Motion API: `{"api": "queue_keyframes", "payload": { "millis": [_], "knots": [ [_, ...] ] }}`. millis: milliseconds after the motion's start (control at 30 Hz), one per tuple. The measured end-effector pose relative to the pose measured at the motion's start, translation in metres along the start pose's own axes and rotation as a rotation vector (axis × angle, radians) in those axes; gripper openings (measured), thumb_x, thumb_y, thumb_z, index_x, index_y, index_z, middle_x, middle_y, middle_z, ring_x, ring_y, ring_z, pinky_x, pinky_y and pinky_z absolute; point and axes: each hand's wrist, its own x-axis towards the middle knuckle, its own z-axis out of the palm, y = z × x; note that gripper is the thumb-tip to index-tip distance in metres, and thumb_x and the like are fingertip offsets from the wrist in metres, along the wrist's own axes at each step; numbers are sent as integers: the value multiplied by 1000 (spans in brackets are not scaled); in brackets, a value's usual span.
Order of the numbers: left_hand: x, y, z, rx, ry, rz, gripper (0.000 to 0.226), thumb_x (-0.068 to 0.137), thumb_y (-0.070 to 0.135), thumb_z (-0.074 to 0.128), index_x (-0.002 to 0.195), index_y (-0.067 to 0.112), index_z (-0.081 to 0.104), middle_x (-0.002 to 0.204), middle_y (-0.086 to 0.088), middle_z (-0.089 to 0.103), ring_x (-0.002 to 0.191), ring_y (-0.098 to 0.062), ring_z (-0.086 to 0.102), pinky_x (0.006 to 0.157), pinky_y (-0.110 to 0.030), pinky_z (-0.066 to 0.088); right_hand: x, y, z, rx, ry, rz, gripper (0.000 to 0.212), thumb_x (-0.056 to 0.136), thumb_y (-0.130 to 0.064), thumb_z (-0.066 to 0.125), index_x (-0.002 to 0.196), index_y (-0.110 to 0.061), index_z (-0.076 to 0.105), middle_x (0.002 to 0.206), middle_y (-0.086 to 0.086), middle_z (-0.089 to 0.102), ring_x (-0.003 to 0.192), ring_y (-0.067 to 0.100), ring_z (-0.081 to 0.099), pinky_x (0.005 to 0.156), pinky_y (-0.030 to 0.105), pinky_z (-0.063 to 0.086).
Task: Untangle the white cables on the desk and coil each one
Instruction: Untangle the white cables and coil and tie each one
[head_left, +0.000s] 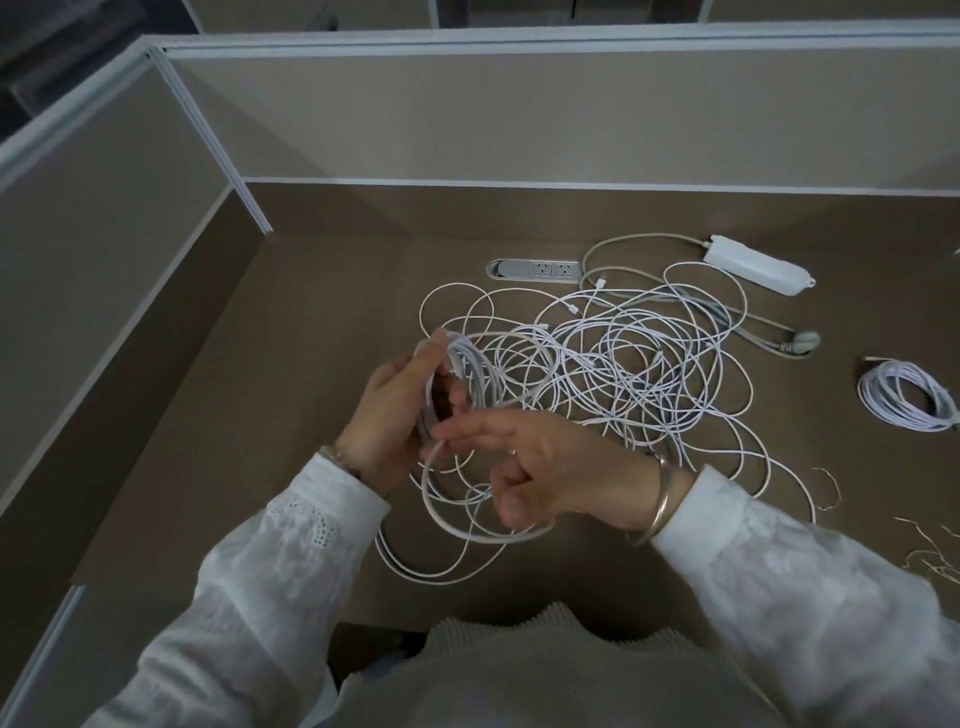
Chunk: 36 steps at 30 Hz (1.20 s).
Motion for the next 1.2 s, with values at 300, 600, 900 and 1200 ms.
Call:
{"api": "queue_keyframes", "payload": {
  "millis": [300,600,900,1200],
  "knots": [
    [-3,-6,4,-79,-12,-68,30,92,36,58,75,14,49,61,-11,63,53,-24,60,51,-28,52,1,1,23,-298,240,-18,55,77,-10,76,127,-13,54,120,-2,63,68,15,64,63,19,50],
    [2,-6,-4,58,79,95,30,97,32,54,88,5,59,61,-12,66,50,-22,61,53,-29,52,-5,-3,24,-515,341,95,34,86,-15,68,117,-15,54,93,0,63,56,7,60,59,19,51],
    [-3,-1,0,296,-143,108,33,93,30,55,89,-3,59,72,-25,65,58,-22,61,55,-27,50,-2,-27,21,-932,137,41,13,99,-15,43,110,-7,48,91,-7,72,54,-4,55,56,10,39],
    [-13,-9,0,42,-498,-225,33,95,35,49,70,14,46,36,4,30,27,-5,25,39,-19,28,9,-41,-22,-856,536,-202,19,75,-25,79,79,-11,66,78,-4,64,67,2,55,60,14,42]
  ]
}}
